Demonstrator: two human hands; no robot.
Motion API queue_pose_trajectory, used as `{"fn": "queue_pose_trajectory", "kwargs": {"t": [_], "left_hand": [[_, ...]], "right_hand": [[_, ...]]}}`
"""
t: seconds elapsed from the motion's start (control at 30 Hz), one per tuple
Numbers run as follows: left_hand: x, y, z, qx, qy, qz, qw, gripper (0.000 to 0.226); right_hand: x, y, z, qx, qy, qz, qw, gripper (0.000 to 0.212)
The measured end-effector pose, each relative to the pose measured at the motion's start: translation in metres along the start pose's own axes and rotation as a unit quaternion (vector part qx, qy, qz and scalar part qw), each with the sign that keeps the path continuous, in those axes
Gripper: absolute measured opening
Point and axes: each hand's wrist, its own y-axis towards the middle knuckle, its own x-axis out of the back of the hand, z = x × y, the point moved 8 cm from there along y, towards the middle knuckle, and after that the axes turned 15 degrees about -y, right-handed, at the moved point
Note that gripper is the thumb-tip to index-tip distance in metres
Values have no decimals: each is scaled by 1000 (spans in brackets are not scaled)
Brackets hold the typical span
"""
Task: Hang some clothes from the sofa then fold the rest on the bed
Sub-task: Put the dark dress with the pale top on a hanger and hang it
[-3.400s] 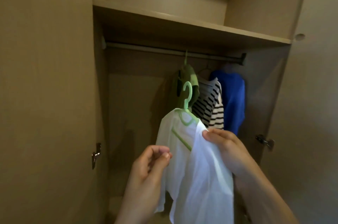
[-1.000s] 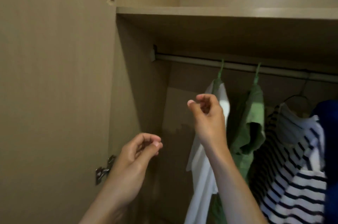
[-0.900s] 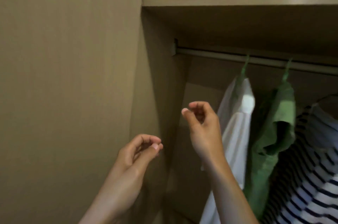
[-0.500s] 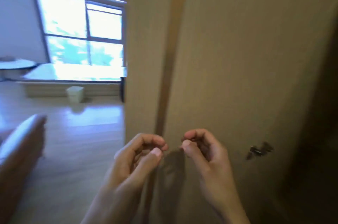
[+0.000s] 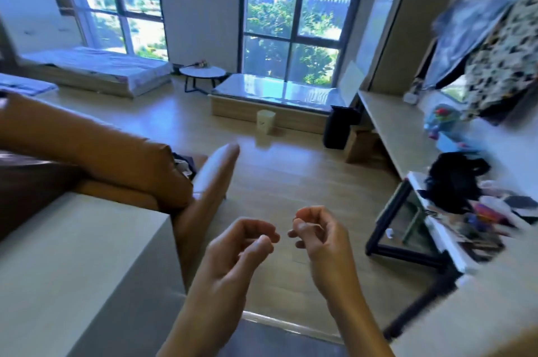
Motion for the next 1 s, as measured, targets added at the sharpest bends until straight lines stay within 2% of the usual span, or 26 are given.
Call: {"fn": "queue_pose_trajectory", "kwargs": {"t": [0.23, 0.47, 0.73, 0.9, 1.0], "left_hand": [[87, 78, 39, 62, 10, -38, 997, 36], [128, 171, 84, 108, 24, -78, 991, 22], [145, 344, 149, 118, 47, -91, 988, 30], [155, 454, 161, 99, 55, -119, 986, 51], [157, 523, 181, 112, 52, -127, 984, 50]], "right_hand": [[-114, 94, -9, -46, 30, 22, 998, 5], [-174, 194, -22, -45, 17, 63, 997, 5], [-207, 377, -54, -50, 23, 67, 996, 6], [-218, 497, -54, -46, 34, 78, 995, 6], [-233, 565, -52, -39, 34, 88, 995, 5]]}}
